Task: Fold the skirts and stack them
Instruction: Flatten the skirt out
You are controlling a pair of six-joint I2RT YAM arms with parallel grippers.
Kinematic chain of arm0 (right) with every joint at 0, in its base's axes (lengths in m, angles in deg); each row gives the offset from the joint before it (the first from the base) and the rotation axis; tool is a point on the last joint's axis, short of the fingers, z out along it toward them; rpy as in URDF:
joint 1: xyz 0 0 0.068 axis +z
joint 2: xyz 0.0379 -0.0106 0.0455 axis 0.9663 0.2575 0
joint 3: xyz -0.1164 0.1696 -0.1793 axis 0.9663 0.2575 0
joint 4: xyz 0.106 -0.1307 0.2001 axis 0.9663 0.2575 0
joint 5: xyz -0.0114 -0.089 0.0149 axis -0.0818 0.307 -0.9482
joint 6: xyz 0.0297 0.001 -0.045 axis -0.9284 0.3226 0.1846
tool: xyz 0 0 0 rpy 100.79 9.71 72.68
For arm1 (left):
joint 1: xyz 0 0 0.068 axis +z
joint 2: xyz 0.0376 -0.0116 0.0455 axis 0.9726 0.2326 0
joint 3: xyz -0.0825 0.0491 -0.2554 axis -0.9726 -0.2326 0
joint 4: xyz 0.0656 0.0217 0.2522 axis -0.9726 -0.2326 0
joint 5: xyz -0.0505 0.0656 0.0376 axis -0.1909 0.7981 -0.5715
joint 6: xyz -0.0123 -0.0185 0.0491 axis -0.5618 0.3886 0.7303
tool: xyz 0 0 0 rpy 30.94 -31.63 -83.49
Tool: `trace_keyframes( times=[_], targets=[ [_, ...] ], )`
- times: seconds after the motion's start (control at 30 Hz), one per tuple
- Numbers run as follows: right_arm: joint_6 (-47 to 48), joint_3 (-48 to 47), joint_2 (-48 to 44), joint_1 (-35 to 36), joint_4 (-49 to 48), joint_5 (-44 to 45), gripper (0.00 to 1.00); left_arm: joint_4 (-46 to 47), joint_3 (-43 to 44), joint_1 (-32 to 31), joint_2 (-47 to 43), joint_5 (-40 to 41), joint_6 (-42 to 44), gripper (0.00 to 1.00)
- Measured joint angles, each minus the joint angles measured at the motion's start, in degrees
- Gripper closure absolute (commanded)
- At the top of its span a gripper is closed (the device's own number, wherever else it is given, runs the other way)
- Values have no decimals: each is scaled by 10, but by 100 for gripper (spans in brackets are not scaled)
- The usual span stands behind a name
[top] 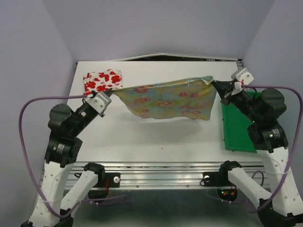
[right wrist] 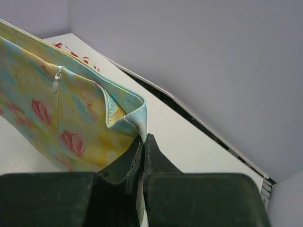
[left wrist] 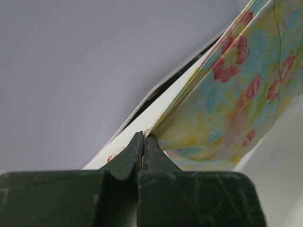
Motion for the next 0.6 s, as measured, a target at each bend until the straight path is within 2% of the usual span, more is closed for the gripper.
trace_keyframes(
  times=[0.13,0.3,0.47,0.6],
  targets=[
    [-17,-18,-33,3,37,-22,99,-35,4,0,-59,-19,-15,100],
    [-27,-26,-30,3,57,-23,99,-68,8,0,-58,-19,-30,100],
    [-30,46,17,3,22,-1,99,-66,-13,0,1,-4,-34,100],
    [-31,92,146,2,-25,35,99,-30,-36,0,132,16,-34,100]
  ],
)
